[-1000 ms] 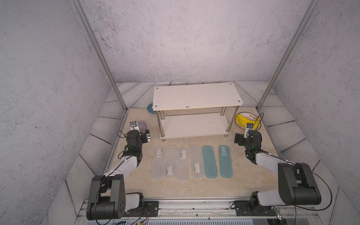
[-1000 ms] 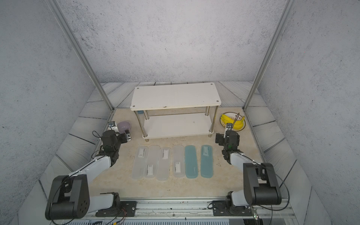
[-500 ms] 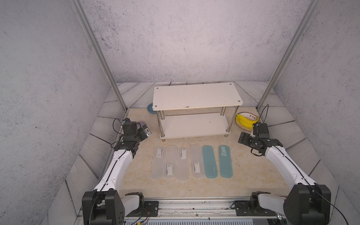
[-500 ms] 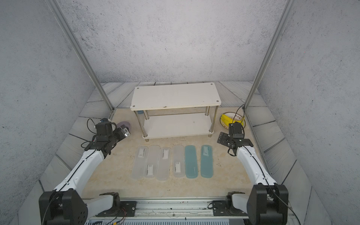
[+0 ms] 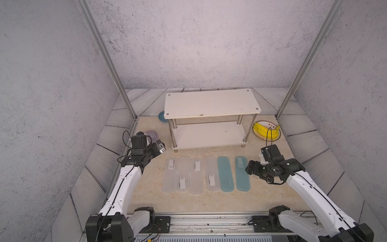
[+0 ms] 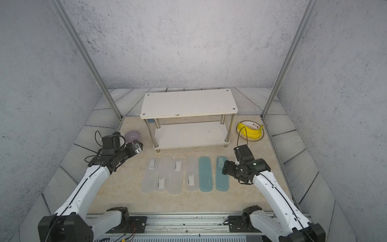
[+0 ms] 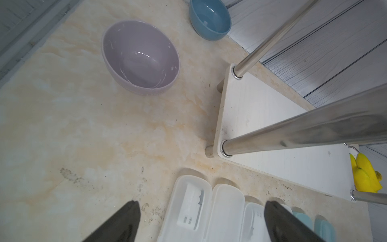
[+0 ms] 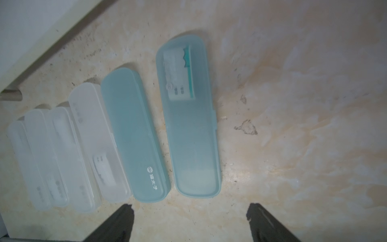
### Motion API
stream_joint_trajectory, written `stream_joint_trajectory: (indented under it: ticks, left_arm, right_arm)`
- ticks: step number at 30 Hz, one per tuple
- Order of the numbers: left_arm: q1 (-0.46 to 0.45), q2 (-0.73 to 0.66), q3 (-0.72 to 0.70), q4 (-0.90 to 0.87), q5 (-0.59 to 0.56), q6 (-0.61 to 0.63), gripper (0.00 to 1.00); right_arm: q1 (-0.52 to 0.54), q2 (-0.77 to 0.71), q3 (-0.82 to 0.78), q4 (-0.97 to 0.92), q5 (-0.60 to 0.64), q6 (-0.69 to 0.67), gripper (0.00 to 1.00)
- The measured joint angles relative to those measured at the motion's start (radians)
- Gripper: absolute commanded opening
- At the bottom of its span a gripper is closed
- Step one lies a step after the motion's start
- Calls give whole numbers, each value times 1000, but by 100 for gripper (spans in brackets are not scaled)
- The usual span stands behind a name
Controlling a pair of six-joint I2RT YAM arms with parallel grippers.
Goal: Place the pencil cases on the shelf according to color
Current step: Pick up the pencil case from the center of the board.
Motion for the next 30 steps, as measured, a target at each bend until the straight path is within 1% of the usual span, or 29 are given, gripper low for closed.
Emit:
stream_joint_trajectory:
  ticks: [4,8,11,14,16,19,26,30]
  left_arm:
    - [0,3,0,2,38,1,99]
    - [0,3,0,8,73,-2,99]
    - [0,8,0,14,98,-3,99]
    - [0,17,0,19,118,-6,99]
    - [0,22,0,19,129,-7,99]
    - [0,23,0,21,142,-9,99]
    - [0,23,0,24,154,-15,99]
    - [0,23,0,24,159,-18,99]
  right_arm:
    - [64,19,-56,1,-13,65,91]
    - [121,46,-76,5,-6,122,90]
    - [148,86,-85,32,-5,143,87]
    - [157,150,-87,63,1,146,87]
    - [159,192,-81,70,15,144,87]
    - [170,237,-52,66,51,135,84]
    - [272,251,68,80,128,134,83]
    - [274,290,39,84,156,148,86]
